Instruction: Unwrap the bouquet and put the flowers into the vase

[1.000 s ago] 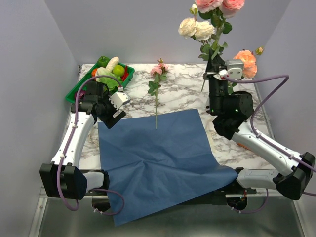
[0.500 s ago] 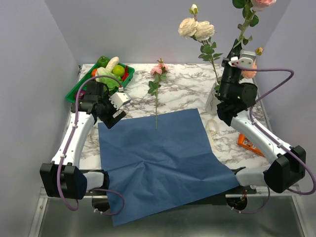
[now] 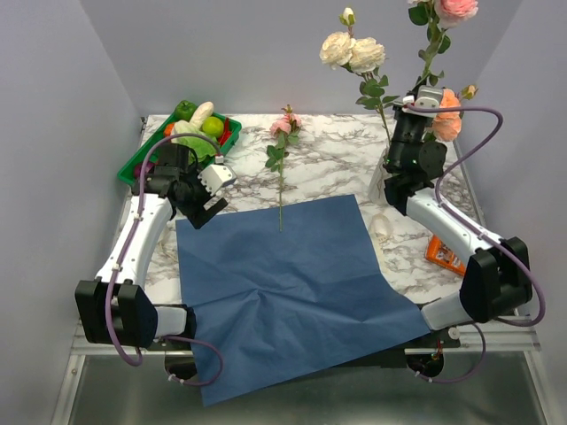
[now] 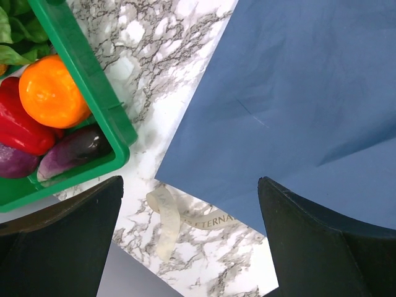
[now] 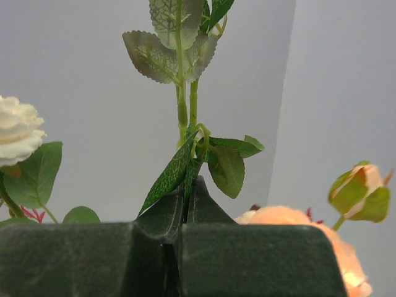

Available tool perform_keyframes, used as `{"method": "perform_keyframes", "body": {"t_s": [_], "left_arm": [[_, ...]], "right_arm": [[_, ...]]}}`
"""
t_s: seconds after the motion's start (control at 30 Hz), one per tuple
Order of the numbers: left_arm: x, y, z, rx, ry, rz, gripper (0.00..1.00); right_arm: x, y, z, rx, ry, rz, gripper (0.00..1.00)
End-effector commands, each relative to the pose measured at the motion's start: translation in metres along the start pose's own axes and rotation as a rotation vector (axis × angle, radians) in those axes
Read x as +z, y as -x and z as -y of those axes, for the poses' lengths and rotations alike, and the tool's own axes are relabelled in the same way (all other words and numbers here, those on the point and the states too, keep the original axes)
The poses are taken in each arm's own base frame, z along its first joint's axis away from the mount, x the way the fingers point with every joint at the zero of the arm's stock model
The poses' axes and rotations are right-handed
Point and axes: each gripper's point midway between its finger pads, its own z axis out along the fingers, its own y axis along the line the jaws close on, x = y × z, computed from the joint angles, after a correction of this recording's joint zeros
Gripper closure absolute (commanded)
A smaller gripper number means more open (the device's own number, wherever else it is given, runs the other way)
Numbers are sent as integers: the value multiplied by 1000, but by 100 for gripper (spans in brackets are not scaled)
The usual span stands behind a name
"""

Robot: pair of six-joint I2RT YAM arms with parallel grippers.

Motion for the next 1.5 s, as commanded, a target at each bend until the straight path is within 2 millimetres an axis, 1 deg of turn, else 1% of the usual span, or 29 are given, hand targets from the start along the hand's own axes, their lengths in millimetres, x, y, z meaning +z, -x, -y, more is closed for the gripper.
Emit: {"method": "perform_keyframes", "body": {"t_s": [0.0,0.2,0.23,0.3,0.33,0.37,0.43,0.47,0.5,0.57,0.7,0.8,0.83,0.87,0.9,0.93,0.97,1.0,1.03,1.07,1.1,1.17,1.2,1.23,1.27,1.3,1.37,1.4,1.47], "left_arm": [[-6,9,-8,1,21,23,1],[-10,10,-11,5,37,29,1],[-10,10,-10,4,34,28,1],[-11,11,-11,5,36,32,1],[-11,12,-11,4,36,32,1],[-11,12,-10,5,34,32,1],[-13,12,-10,6,34,36,1],[-13,13,-10,4,33,37,1],[-14,13,-9,4,30,38,1],[-15,14,-10,5,33,40,1],[-19,15,-9,5,36,45,1],[-21,16,-9,6,36,49,1],[-22,17,-9,2,37,52,1],[-22,17,-8,-3,32,54,1],[-23,19,-7,-9,26,61,1],[-24,21,-6,-13,24,66,1],[-24,22,-7,-15,23,69,1],[-24,23,-6,-20,18,73,1],[-25,24,-6,-19,18,78,1],[-25,24,-6,-23,18,80,1],[-25,24,-6,-26,17,80,1],[-24,24,-6,-44,8,84,1],[-24,24,-9,-58,13,85,1],[-23,25,-9,-84,6,93,1],[-21,25,-10,-99,-3,94,1],[-23,27,-12,-114,-9,104,1],[-21,28,-14,-153,-42,125,1],[-25,26,-21,-183,-36,131,1],[-27,25,-27,-219,-38,143,1]], "right_arm": [[-4,-17,-2,27,-28,-14,96],[-8,-26,-4,34,-19,-39,60],[-9,-28,-4,37,-22,-50,46],[-9,-32,-4,36,-23,-83,33],[-9,-33,-3,59,-30,-98,22],[-9,-23,2,83,-36,-95,20],[-15,-25,0,114,-9,-121,18],[-16,-14,5,137,-7,-108,17],[-18,-15,4,138,15,-124,17],[-20,-7,-2,175,52,-119,15],[-23,23,-7,161,73,-79,12],[-32,44,-24,175,130,-76,10],[-39,55,-36,195,171,-71,8],[-43,59,-43,201,192,-81,7],[-48,60,-53,193,220,-101,7],[-61,60,-70,187,249,-128,6],[-68,56,-80,164,258,-153,5],[-75,49,-89,128,257,-187,4],[-80,52,-92,104,202,-241,0],[-90,30,-112,46,202,-301,0],[-98,24,-121,12,209,-336,0],[-125,16,-150,32,262,-383,0],[-141,3,-162,-3,322,-434,0],[-158,0,-184,101,380,-482,0],[-165,-1,-195,132,422,-519,0],[-188,-25,-208,73,483,-602,0],[-210,-32,-235,136,556,-673,0],[-230,-56,-249,66,596,-732,0],[-252,-82,-268,36,624,-835,0]]}}
